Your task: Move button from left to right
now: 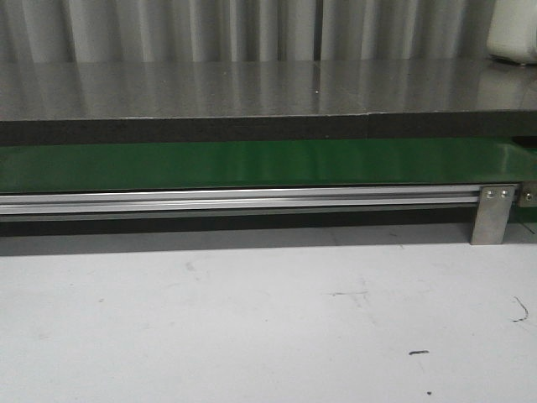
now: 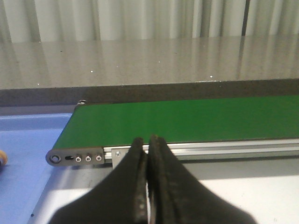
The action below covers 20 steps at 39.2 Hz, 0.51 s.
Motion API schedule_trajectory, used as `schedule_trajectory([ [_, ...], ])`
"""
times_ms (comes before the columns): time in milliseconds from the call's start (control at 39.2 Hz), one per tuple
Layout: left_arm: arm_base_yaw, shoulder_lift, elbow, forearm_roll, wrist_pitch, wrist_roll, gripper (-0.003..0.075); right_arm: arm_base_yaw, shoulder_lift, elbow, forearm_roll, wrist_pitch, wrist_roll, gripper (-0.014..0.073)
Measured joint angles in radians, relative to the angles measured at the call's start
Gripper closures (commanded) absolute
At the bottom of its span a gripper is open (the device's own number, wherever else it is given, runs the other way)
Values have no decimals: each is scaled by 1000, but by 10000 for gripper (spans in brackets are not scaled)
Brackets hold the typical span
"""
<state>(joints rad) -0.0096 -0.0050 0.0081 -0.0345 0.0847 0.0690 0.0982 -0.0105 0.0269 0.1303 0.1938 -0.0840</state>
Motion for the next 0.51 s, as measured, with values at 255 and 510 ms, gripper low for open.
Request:
schedule_trajectory([
  [255,0,0,-12,-2,-184,0,741,0,0,-35,0,-100,0,661],
  [510,0,151,-321,-2,-8,0,741,0,114,-309,1,14,0,660],
])
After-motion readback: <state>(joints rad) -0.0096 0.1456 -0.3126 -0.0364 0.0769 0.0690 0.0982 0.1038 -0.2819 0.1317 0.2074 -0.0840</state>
